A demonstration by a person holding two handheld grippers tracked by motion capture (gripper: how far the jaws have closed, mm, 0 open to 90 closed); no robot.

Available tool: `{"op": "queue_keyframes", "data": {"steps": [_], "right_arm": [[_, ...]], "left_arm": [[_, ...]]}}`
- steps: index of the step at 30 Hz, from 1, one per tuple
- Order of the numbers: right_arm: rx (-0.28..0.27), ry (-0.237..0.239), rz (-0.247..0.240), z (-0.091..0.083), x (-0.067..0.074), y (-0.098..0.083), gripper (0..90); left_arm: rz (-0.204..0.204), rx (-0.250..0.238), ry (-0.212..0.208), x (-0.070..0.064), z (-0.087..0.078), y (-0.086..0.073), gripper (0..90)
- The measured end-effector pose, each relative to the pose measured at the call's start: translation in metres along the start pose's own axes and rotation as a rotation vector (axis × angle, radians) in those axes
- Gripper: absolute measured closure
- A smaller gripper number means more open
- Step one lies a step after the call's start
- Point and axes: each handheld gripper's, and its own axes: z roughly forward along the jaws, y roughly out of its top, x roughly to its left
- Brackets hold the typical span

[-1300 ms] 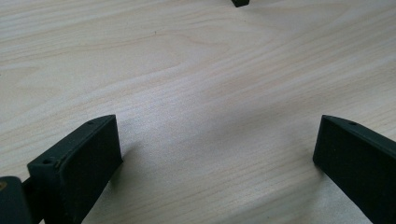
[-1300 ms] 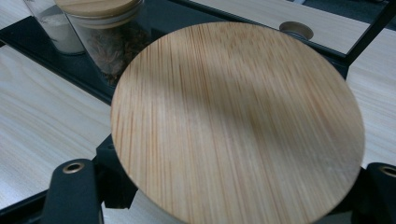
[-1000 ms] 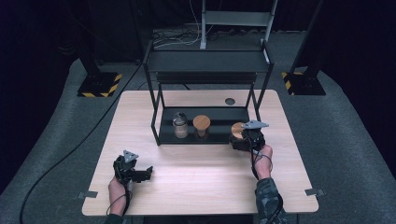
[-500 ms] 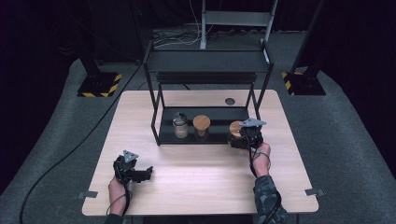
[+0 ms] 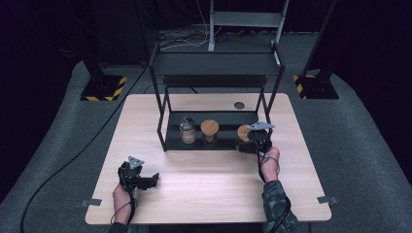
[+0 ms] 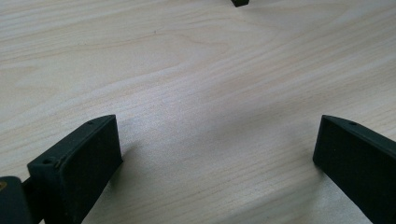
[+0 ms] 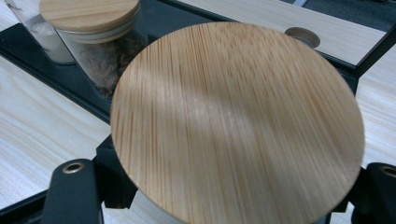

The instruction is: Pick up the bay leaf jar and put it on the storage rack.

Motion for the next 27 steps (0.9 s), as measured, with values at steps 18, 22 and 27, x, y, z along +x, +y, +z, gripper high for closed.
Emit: {"op": "queue_keyframes", "data": {"steps": [18,22,27], "right_arm": [[0.003,-0.004,0.011,0.0064,-0.0016,0.0032,24.6],[0.002,-0.004,0.007,0.0073,-0.0014,0.0044,24.6],[-0.001,-0.006,0.007,0.0072,-0.0016,0.0066,24.6]], "left_arm": [[0.0,0.0,0.0,-0.0001,0.0,0.0,0.4],[0.0,-0.001,0.001,-0.0002,-0.0001,0.0,0.4],[0.0,0.0,0.001,-0.0001,-0.0001,0.0,0.4]]}}
